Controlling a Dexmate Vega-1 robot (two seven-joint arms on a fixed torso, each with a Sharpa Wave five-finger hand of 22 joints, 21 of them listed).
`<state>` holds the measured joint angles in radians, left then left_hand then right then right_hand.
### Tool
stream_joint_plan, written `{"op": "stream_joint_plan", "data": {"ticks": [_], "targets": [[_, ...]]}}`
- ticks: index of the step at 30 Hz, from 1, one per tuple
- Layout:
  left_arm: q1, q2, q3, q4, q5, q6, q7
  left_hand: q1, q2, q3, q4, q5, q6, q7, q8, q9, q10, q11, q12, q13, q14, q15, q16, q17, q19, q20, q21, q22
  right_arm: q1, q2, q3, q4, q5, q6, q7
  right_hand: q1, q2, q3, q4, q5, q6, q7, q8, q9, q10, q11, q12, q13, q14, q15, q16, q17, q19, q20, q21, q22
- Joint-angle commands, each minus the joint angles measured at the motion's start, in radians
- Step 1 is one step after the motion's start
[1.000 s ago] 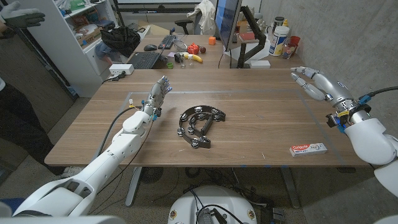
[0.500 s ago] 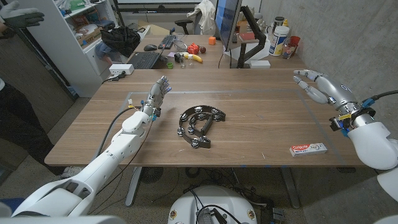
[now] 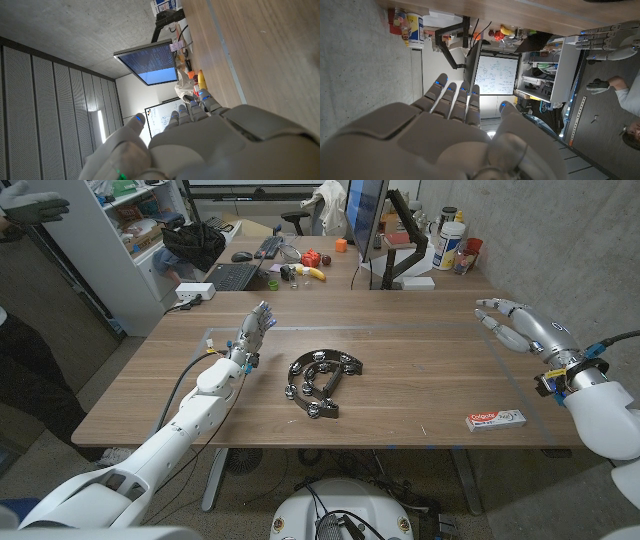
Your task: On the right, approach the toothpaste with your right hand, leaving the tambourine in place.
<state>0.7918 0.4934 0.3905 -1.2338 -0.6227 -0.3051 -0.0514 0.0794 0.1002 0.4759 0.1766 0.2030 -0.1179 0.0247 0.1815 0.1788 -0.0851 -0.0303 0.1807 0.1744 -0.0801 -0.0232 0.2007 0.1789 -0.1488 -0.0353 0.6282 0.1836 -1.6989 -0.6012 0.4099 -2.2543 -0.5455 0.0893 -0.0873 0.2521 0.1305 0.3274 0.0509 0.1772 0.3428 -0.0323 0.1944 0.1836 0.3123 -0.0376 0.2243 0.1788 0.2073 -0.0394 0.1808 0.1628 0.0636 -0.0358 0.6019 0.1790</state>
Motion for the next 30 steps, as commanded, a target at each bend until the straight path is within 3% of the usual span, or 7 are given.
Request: {"op": "stream_joint_plan", "data": {"ticks": [1, 30], "targets": [[0.000, -0.002, 0.003, -0.008, 0.005, -0.001, 0.006, -0.007, 0.065, 0.008, 0.000, 0.004, -0.007, -0.007, 0.006, 0.003, -0.007, -0.002, 0.004, 0.005, -0.007, 0.000, 0.000, 0.002, -0.004, -0.024, -0.002, 0.005, -0.017, 0.009, 0.002, -0.018, -0.030, -0.032, 0.024, 0.012, -0.001, 0.006, -0.008, 0.000, 0.001, -0.008, -0.003, 0.003, -0.006, 0.005, -0.004, 0.005, 0.003, -0.026, -0.003, 0.004, 0.004, -0.038, -0.007, 0.004], [0.010, 0.007, 0.000, -0.015, 0.001, 0.002, 0.004, -0.008, 0.065, 0.011, 0.000, 0.004, -0.006, -0.006, 0.006, 0.003, -0.007, -0.001, 0.004, 0.004, -0.008, 0.000, 0.000, 0.002, -0.003, -0.023, -0.005, 0.005, -0.027, -0.014, -0.031, -0.038, -0.064, -0.102, 0.065, 0.015, -0.002, 0.011, -0.014, -0.001, -0.009, -0.017, -0.006, 0.004, -0.021, 0.009, -0.012, 0.005, -0.004, -0.018, -0.004, 0.004, 0.005, -0.034, -0.014, 0.005]]}}
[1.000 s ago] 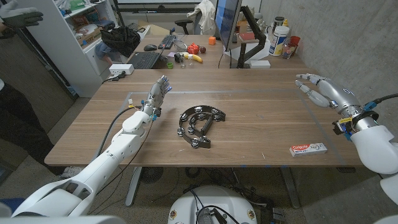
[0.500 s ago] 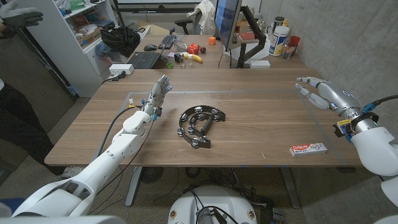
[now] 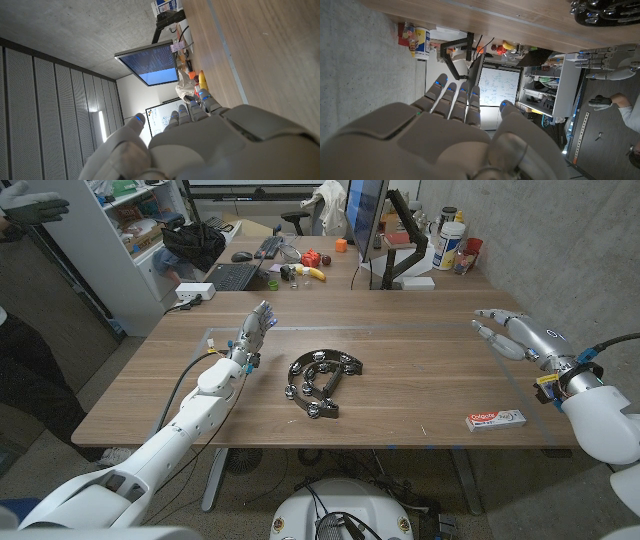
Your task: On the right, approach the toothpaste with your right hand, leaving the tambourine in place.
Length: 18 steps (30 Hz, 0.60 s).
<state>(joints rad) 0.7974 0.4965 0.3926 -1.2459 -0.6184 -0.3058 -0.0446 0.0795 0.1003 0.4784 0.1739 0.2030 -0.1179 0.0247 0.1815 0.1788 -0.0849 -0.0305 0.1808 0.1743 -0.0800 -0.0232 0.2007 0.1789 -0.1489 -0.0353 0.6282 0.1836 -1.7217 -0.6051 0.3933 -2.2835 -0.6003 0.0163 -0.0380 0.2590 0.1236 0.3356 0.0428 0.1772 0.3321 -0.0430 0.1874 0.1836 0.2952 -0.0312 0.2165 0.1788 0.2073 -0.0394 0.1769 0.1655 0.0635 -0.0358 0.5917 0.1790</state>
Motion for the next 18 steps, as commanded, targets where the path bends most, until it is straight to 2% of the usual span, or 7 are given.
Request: {"op": "stream_joint_plan", "data": {"ticks": [1, 18], "targets": [[0.004, 0.004, -0.003, -0.003, -0.004, 0.004, -0.004, -0.008, 0.065, 0.009, 0.002, 0.004, -0.006, -0.006, 0.006, 0.003, -0.008, -0.001, 0.004, 0.005, -0.008, 0.000, 0.000, 0.002, -0.003, -0.023, -0.005, 0.005, -0.005, -0.012, -0.015, -0.009, -0.009, -0.031, 0.017, 0.008, 0.005, 0.002, -0.006, -0.001, 0.002, -0.006, 0.001, 0.004, -0.004, 0.003, -0.004, 0.005, -0.004, -0.018, 0.000, 0.002, 0.005, -0.034, -0.004, 0.005], [-0.001, -0.001, 0.001, 0.005, -0.002, 0.006, -0.003, -0.010, 0.065, 0.011, 0.003, 0.004, -0.007, -0.006, 0.006, 0.003, -0.009, -0.002, 0.004, 0.005, -0.008, 0.000, 0.000, 0.002, -0.003, -0.023, -0.007, 0.005, -0.010, -0.036, -0.022, -0.012, -0.008, -0.061, 0.041, 0.009, 0.005, 0.004, -0.009, -0.001, -0.001, -0.006, 0.001, 0.004, -0.006, 0.004, -0.005, 0.005, -0.003, -0.016, 0.001, 0.002, 0.008, -0.033, -0.007, 0.005]]}}
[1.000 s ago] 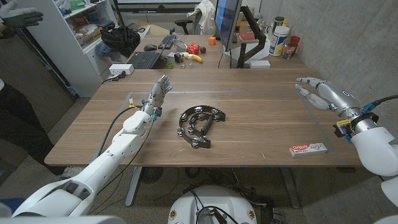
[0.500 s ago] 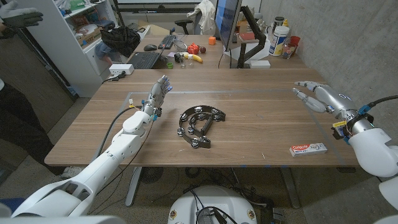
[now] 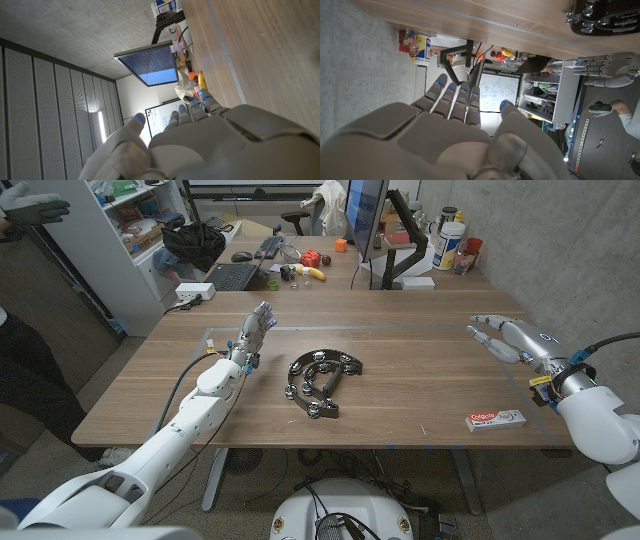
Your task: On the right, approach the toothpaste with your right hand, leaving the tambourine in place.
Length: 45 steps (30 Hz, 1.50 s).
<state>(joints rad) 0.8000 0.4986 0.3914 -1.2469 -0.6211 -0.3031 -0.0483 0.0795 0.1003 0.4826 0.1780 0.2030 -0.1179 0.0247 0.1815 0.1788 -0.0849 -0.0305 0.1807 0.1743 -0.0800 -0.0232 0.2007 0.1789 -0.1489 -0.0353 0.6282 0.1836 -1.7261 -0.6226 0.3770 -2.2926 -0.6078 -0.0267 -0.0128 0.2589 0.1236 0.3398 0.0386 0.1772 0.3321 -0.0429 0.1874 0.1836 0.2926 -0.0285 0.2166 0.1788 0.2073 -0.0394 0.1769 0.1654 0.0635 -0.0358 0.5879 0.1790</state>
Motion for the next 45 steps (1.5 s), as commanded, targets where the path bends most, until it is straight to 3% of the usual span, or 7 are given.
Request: {"op": "stream_joint_plan", "data": {"ticks": [1, 45], "targets": [[-0.004, -0.003, 0.003, 0.006, 0.002, 0.003, 0.001, -0.010, 0.065, 0.007, -0.002, 0.004, -0.007, -0.006, 0.006, 0.003, -0.009, -0.001, 0.004, 0.005, -0.008, 0.000, -0.001, 0.002, -0.003, -0.023, -0.007, 0.005, -0.006, -0.021, -0.006, -0.002, 0.000, -0.020, 0.019, 0.009, 0.005, 0.000, -0.005, -0.001, -0.001, -0.006, 0.001, 0.004, -0.003, 0.001, -0.005, 0.005, -0.003, -0.016, 0.001, 0.002, 0.008, -0.032, -0.003, 0.005], [0.004, -0.007, 0.010, -0.007, 0.009, 0.013, 0.017, -0.012, 0.065, 0.011, -0.001, 0.004, -0.007, -0.004, 0.006, 0.003, -0.008, -0.002, 0.004, 0.005, -0.008, 0.001, -0.001, 0.002, -0.001, -0.022, -0.011, 0.005, -0.028, -0.071, -0.028, 0.003, 0.019, -0.100, 0.083, 0.031, 0.004, 0.008, -0.031, 0.002, -0.001, -0.006, 0.002, 0.004, -0.007, 0.003, -0.007, 0.005, -0.003, -0.012, 0.002, 0.001, 0.012, -0.035, -0.013, 0.005]]}}
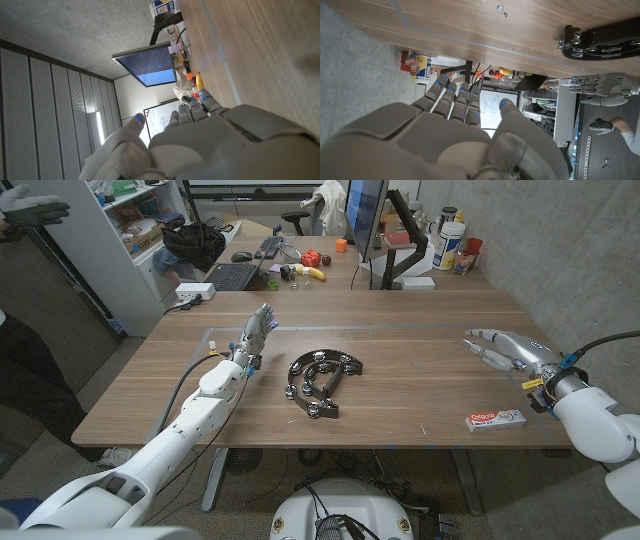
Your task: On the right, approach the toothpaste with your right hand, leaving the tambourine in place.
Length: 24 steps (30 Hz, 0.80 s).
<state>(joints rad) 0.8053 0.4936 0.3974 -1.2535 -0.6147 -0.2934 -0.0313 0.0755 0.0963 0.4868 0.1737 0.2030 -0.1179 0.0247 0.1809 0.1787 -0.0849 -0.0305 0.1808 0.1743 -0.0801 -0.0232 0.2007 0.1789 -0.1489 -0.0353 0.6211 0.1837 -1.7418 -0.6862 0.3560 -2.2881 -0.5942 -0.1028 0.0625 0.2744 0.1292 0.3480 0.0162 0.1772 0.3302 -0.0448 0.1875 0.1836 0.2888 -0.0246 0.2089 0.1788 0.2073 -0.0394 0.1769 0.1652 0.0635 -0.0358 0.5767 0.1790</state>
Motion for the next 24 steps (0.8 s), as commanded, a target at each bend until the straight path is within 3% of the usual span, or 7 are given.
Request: {"op": "stream_joint_plan", "data": {"ticks": [1, 24], "targets": [[-0.002, -0.002, 0.004, -0.001, 0.002, 0.003, 0.000, -0.009, 0.069, 0.007, 0.003, 0.004, -0.007, -0.004, 0.007, 0.003, -0.008, -0.002, 0.004, 0.005, -0.008, 0.001, 0.000, 0.002, -0.001, -0.022, -0.003, 0.005, -0.014, -0.007, -0.007, -0.002, 0.006, -0.025, 0.006, 0.016, -0.001, 0.000, -0.009, 0.002, 0.000, -0.004, 0.002, 0.004, -0.003, 0.000, 0.001, 0.006, -0.003, -0.011, 0.002, 0.002, 0.012, -0.035, -0.002, 0.005], [-0.001, 0.001, 0.007, -0.010, 0.005, 0.008, 0.000, -0.010, 0.069, 0.009, 0.004, 0.003, -0.008, -0.005, 0.006, 0.003, -0.008, -0.002, 0.005, 0.005, -0.008, 0.001, 0.000, 0.002, -0.001, -0.021, -0.006, 0.005, -0.032, -0.027, -0.022, -0.013, 0.009, -0.072, 0.024, 0.023, -0.002, -0.001, -0.020, 0.003, 0.000, -0.004, 0.002, 0.005, -0.001, 0.000, 0.001, 0.006, -0.004, -0.011, 0.003, 0.003, 0.014, -0.035, -0.006, 0.006]]}}
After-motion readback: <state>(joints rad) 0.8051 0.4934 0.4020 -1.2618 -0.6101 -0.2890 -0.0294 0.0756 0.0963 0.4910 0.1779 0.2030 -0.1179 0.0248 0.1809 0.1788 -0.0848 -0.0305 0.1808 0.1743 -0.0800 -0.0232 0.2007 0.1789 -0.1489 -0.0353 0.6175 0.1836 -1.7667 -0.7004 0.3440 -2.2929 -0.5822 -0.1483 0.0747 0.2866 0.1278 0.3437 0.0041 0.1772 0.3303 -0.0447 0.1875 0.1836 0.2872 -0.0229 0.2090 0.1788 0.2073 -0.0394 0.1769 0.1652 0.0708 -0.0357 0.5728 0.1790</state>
